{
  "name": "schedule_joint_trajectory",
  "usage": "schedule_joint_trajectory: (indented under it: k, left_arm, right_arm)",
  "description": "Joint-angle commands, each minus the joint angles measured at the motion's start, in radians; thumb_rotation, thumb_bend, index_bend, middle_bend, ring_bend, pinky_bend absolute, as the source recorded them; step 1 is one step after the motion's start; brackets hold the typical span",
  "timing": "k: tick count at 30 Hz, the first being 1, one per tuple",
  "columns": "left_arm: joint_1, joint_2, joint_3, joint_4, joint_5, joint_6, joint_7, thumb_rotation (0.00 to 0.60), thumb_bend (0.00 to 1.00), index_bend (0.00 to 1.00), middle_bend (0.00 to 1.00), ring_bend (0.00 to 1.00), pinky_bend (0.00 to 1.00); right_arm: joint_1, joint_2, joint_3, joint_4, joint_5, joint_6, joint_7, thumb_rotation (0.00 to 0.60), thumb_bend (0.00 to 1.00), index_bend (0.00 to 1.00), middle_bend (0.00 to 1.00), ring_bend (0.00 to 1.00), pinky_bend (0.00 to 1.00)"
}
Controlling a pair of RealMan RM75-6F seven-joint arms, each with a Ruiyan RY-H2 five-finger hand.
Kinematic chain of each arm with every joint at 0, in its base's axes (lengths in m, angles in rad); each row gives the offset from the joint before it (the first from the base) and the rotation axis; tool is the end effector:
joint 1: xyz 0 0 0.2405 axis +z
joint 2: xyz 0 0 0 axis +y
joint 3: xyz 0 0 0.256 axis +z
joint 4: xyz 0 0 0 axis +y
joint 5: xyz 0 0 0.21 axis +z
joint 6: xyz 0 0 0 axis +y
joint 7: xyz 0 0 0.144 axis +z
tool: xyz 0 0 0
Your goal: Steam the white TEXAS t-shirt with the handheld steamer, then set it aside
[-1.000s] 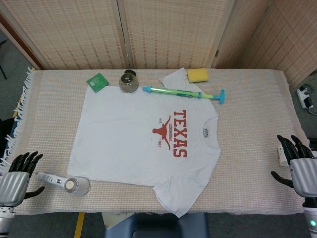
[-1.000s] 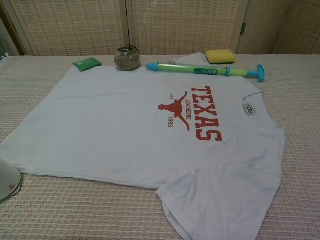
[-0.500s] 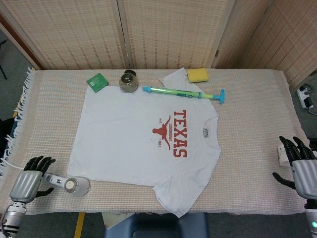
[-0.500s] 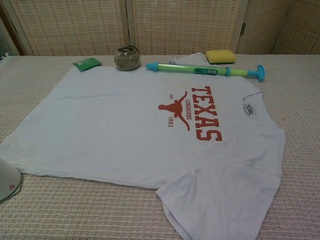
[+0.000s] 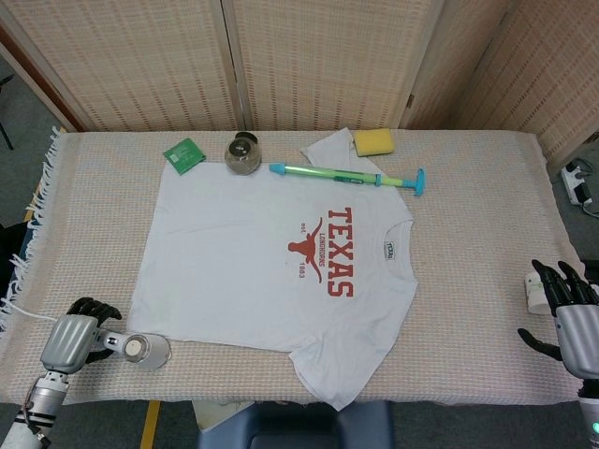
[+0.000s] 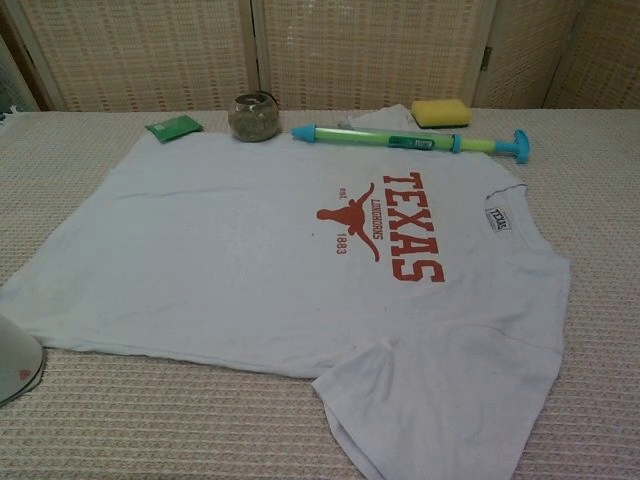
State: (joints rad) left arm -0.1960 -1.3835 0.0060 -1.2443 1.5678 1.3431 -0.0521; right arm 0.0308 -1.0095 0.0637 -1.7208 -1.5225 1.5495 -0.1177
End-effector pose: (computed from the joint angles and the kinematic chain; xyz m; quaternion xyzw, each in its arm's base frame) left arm -0.3371 0.2085 0.0764 -0.6766 -0.3778 -0.3506 0.5259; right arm -0.2982 -0.1662 0.1924 0.5983 -0.3395 0.3657 0.6270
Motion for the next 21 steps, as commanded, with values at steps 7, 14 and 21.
schedule_joint_trajectory:
  k: [7,14,21]
  left_arm:
    - [-0.017,-0.054,0.006,0.071,0.021,0.010,-0.049,0.600,0.31,0.67,0.67,0.53,0.39]
    - [-0.027,-0.095,0.010,0.134,0.029,0.016,-0.112,0.600,0.32,0.77,0.80,0.64,0.56]
    - [-0.041,-0.101,-0.016,0.175,0.006,0.021,-0.213,0.600,0.37,0.81,0.89,0.73,0.68]
  right_arm:
    - [0.002,-0.004,0.000,0.001,0.005,-0.011,-0.001,0.600,0.01,0.00,0.14,0.06,0.21]
    - [0.006,-0.007,0.001,0.002,0.010,-0.019,-0.001,0.600,0.01,0.00,0.14,0.06,0.21]
    - [0.015,-0.008,-0.011,0.002,0.006,-0.051,0.010,0.600,0.01,0.00,0.14,0.06,0.21]
